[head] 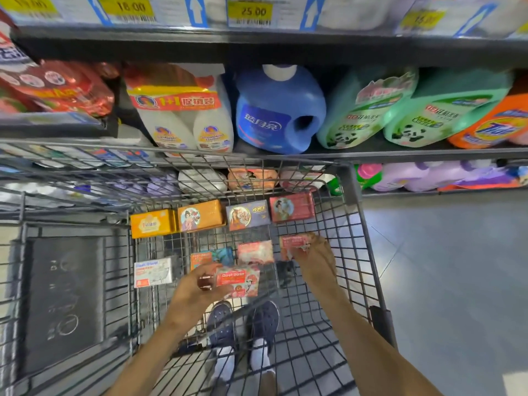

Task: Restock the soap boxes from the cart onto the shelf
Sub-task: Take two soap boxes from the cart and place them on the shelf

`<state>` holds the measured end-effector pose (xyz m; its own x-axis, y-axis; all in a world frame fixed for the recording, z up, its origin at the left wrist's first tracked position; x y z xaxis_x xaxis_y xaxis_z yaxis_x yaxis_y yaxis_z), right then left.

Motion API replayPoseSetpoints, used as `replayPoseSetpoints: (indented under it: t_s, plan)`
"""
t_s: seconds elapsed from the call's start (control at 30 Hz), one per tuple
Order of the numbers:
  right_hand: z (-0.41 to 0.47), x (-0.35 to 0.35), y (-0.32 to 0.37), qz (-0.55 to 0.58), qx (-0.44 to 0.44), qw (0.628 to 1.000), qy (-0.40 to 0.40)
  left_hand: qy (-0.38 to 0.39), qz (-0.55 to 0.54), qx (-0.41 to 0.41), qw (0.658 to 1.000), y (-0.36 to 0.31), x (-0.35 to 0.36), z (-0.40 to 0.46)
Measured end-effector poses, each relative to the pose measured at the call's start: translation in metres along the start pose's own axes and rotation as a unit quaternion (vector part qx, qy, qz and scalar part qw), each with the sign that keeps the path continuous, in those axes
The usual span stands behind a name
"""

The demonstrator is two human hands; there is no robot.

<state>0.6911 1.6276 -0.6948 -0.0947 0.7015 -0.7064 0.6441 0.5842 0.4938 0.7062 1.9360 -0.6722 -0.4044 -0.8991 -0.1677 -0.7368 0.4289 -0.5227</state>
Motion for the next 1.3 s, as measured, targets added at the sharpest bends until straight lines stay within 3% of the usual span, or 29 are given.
replayPoseSetpoints:
  t_s: [0.53,0.83,1.03,1.3]
  plan:
    - [-0.024,-0.024,0.017,0.019,-0.031,0.996,-0.082,-0.046,-0.034,-0.005,0.998,-0.015,-0.021,-0.010]
    - [-0.053,-0.061,0.032,0.073,-0.065,0.994,-0.048,-0.013,-0.031,0.049,0.998,-0.066,-0.021,-0.048]
    - [-0.105,-0.156,0.073,0.173,-0.109,0.975,-0.084,0.010,0.002,0.144,0.990,-0.159,-0.025,-0.109]
    - [-0.224,-0.354,0.081,0.294,-0.152,0.917,-0.222,0.057,0.072,0.251,0.964,-0.308,0.020,-0.233]
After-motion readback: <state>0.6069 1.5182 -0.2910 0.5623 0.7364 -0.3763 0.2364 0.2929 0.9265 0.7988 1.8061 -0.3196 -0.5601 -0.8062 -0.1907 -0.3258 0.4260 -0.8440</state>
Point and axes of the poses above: each hand's wrist, its own z-axis towards the middle knuckle, its own x-axis out of the palm, y = z × x, the point moved 10 cm from there along z, towards the middle knuckle, and after that the axes turned 13 degrees about -x, right-handed, at the moved point
